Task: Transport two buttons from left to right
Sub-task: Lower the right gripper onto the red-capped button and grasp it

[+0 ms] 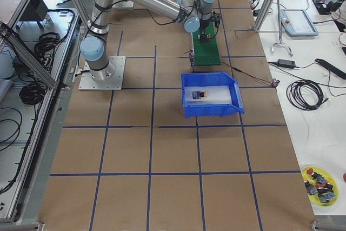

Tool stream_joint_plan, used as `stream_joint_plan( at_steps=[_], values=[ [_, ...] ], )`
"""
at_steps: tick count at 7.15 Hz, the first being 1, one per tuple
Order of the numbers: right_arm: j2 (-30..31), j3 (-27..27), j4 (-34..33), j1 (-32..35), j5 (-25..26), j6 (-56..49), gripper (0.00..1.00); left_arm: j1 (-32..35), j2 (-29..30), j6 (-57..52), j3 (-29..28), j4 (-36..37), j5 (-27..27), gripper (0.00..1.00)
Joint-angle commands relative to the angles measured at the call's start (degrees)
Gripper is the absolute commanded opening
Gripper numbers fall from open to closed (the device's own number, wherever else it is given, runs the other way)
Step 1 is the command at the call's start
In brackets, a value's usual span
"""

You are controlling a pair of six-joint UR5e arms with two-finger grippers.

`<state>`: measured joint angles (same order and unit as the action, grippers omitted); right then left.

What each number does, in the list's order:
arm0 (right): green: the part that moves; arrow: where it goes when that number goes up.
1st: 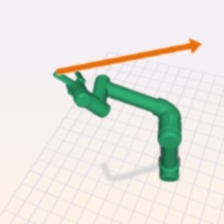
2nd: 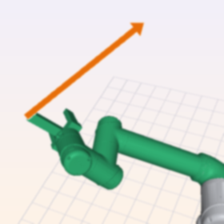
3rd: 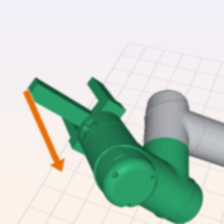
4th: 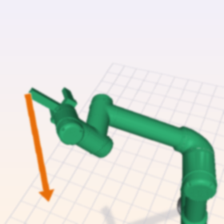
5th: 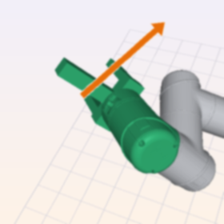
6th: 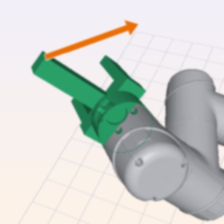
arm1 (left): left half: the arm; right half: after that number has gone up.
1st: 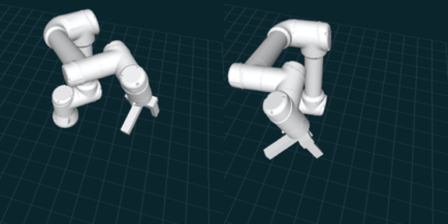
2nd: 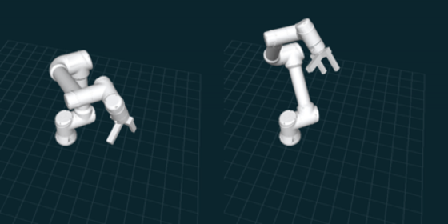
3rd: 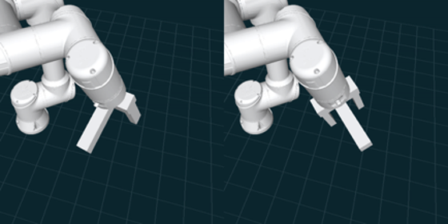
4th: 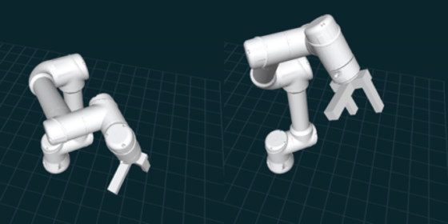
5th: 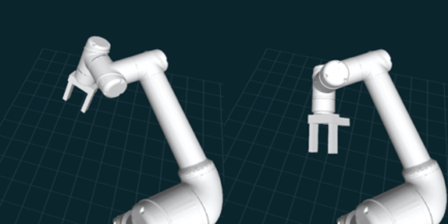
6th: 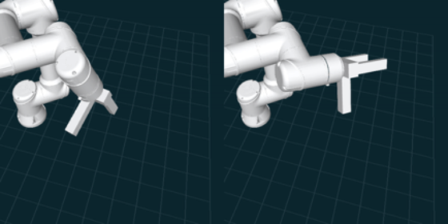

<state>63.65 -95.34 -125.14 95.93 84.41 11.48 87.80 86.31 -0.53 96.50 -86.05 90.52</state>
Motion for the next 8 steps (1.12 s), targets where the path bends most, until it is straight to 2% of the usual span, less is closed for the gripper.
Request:
stream_joint_plan(
  at_steps=[1,2,3,4,5,6,8],
  values=[
    [-0.37,2.09,5.83,-0.3,0.41,-0.32,0.07,0.0,0.0,0.0,0.0,0.01,0.01,1.0],
    [0.07,2.26,6.92,-0.57,1.28,-0.5,0.04,0.0,0.0,0.0,0.0,0.01,0.01,1.0],
    [0.33,2.35,7.1,-0.65,4.85,-1.54,0.03,0.0,0.0,0.0,-0.09,0.09,0.01,1.0],
    [1.12,2.79,7.28,-1.26,5.5,-1.73,0.03,0.0,0.0,0.0,0.0,0.1,0.01,1.0],
    [2.87,6.27,13.02,-3.01,5.68,-2.25,0.03,0.0,0.0,0.0,0.0,0.1,0.01,1.0],
    [4.63,10.48,19.69,-6.25,5.77,-9.39,0.04,0.0,0.0,0.0,-0.09,0.1,0.01,1.0],
    [5.78,15.69,26.85,-16.76,5.68,-21.63,0.04,0.0,0.0,0.0,-0.09,0.1,0.01,1.0]
  ],
)
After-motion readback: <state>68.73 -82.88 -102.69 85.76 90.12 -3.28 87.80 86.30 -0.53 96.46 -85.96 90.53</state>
